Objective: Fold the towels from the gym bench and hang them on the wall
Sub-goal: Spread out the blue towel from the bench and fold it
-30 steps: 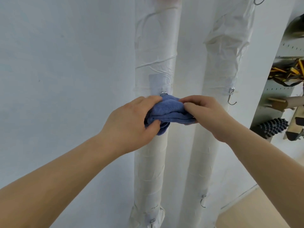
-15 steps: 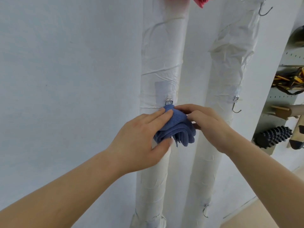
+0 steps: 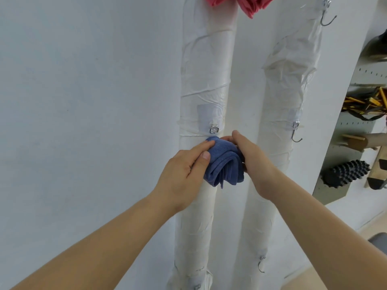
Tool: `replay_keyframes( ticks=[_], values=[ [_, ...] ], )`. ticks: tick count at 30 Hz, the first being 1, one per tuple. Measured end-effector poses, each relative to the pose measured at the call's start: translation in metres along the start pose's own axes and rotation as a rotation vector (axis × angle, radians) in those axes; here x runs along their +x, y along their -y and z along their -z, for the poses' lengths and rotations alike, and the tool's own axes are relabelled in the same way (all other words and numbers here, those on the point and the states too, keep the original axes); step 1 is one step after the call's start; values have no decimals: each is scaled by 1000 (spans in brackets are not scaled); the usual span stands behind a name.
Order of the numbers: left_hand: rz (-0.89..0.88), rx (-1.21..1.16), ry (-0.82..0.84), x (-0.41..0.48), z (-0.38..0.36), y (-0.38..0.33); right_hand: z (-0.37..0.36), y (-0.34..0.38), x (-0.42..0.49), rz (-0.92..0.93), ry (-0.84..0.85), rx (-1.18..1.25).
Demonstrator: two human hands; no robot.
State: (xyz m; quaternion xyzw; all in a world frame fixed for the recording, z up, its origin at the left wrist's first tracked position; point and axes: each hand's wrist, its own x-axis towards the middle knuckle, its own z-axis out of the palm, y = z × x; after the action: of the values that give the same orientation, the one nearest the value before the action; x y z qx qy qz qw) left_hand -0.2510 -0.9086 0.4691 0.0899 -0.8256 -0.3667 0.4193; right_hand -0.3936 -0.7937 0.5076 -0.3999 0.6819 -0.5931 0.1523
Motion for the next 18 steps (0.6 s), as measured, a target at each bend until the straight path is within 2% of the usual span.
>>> replay_keyframes(
  ticks=[4, 8, 11, 15, 18],
  values=[
    [29, 14, 73, 11, 22, -15, 5, 14, 1, 36, -52, -108],
    [-34, 171, 24, 19, 38, -34, 9, 28, 2, 202, -150, -292],
    [-41, 198, 7, 19, 45, -43, 12, 36, -3, 324, -213, -375],
    [-107, 220, 10, 11, 47, -45, 9, 37, -12, 454, -186, -425],
    [-99, 204, -6, -3, 51, -39, 7, 36, -21, 648, -218, -620]
  ],
)
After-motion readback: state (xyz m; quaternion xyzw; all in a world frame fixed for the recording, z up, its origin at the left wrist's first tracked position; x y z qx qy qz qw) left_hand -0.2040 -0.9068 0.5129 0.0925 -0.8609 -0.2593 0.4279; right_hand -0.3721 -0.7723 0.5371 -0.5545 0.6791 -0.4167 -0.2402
